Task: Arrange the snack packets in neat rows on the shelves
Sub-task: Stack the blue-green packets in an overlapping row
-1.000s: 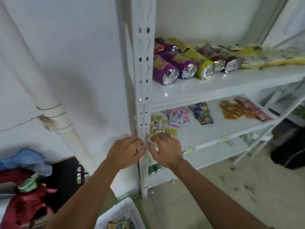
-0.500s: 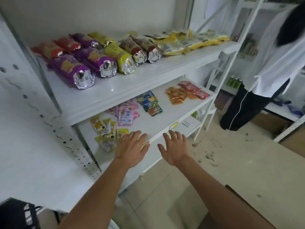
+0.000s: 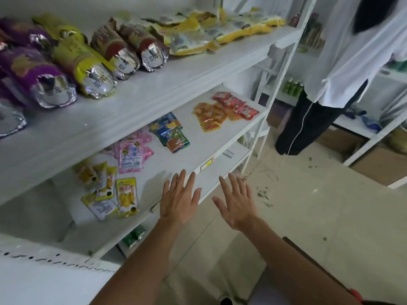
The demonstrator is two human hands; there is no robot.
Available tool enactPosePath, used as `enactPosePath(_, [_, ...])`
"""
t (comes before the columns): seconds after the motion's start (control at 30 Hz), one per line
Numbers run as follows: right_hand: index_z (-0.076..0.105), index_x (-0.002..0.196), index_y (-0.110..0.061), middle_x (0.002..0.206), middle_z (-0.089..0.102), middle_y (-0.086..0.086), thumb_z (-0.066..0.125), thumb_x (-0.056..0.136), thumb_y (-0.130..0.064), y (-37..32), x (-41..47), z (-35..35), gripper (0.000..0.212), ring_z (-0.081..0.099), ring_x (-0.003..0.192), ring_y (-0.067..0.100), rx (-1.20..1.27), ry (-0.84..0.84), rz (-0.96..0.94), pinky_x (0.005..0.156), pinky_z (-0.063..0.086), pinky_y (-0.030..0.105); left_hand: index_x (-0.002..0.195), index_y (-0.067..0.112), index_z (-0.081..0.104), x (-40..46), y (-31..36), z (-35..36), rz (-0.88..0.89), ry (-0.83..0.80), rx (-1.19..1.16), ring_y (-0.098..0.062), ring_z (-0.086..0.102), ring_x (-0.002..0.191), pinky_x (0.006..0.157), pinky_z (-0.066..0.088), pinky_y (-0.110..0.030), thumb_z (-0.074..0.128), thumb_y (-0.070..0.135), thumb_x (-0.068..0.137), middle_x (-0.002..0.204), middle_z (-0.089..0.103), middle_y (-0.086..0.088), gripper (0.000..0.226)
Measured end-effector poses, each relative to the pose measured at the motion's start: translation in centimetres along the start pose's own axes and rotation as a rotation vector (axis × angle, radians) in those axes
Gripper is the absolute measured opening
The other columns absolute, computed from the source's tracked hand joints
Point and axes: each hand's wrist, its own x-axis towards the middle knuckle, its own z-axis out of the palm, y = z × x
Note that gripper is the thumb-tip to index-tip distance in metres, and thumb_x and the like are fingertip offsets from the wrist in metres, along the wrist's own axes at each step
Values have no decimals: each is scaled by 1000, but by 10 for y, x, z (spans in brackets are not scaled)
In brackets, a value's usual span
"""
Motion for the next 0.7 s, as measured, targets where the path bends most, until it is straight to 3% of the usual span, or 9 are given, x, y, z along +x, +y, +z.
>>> enactPosePath(0.07, [-11, 165, -33, 174, -13, 3, -5, 97, -72, 16, 17, -1, 78, -9, 161, 30, 3, -14, -19, 130, 0, 52, 167, 29, 12, 16, 8, 1, -13, -16, 19, -29, 14, 161, 130, 13, -48, 19, 55, 109, 175, 11, -6, 64])
enactPosePath(0.3, [-6, 166, -31, 174, -11, 2, 12, 106, -65, 36, 83, 1, 72, -8, 161, 30, 30, -56, -110, 130, -1, 52, 167, 28, 12, 57, 8, 10, -83, -82, 98, -30, 17, 160, 129, 15, -50, 18, 56, 109, 175, 13, -8, 65])
enactPosePath(0.7, [15, 166, -24, 175, 1, 6, 28, 109, -55, 43, 170, 29, 66, 4, 161, 31, 123, -97, -184, 129, 9, 50, 164, 22, 30, 126, -4, 41, -196, -60, 70, -32, 29, 155, 124, 23, -52, 22, 53, 110, 170, 29, -12, 63])
